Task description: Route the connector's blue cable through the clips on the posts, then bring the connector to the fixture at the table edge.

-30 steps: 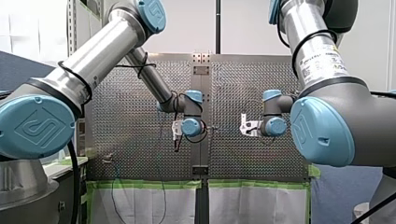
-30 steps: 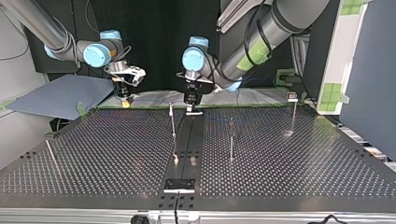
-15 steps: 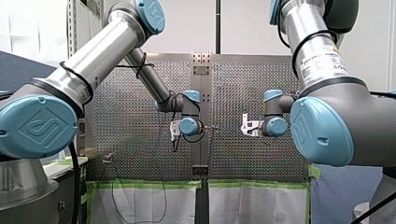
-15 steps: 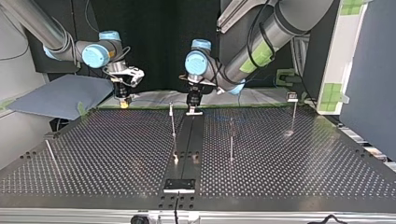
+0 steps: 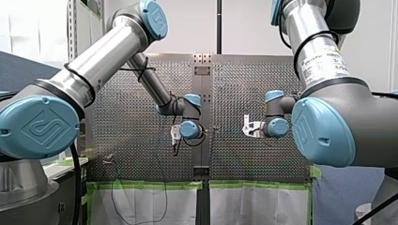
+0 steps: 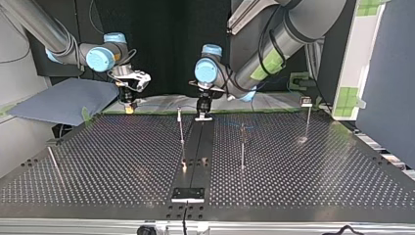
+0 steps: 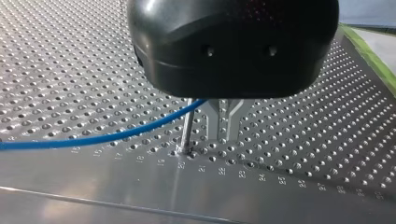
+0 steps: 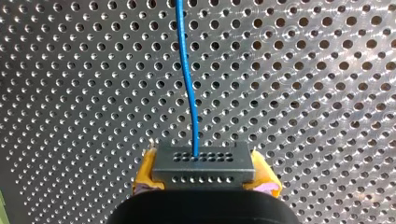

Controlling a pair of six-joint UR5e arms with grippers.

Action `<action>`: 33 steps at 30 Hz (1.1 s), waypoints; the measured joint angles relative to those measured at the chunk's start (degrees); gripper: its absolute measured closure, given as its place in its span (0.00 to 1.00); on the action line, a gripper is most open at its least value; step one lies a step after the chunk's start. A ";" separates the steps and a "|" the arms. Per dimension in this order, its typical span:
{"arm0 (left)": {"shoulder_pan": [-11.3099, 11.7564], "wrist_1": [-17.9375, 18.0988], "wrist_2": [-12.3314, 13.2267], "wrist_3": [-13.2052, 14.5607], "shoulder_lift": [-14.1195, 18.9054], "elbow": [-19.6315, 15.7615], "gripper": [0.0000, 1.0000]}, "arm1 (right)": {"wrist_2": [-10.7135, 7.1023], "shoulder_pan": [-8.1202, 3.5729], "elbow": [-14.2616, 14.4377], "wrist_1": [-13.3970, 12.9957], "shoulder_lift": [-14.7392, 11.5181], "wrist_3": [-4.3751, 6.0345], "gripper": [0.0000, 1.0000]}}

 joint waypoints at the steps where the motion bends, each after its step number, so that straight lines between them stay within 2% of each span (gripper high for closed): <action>1: 0.04 -0.08 0.10 -0.08 -0.11 0.25 0.89 | 0.07 -0.01 -0.05 0.00 0.01 0.04 1.00; 15: 0.91 -0.42 0.75 -0.73 -0.34 2.41 0.89 | 1.03 -0.22 -1.87 0.42 0.24 0.22 1.00; 24: 1.19 -1.21 0.70 -0.75 -0.33 3.92 0.89 | 2.38 -0.76 -3.29 0.74 0.45 0.22 1.00; 33: 1.31 -1.47 -0.07 -0.67 -0.33 4.80 0.89 | 3.07 -0.99 -5.29 0.94 2.82 -0.23 1.00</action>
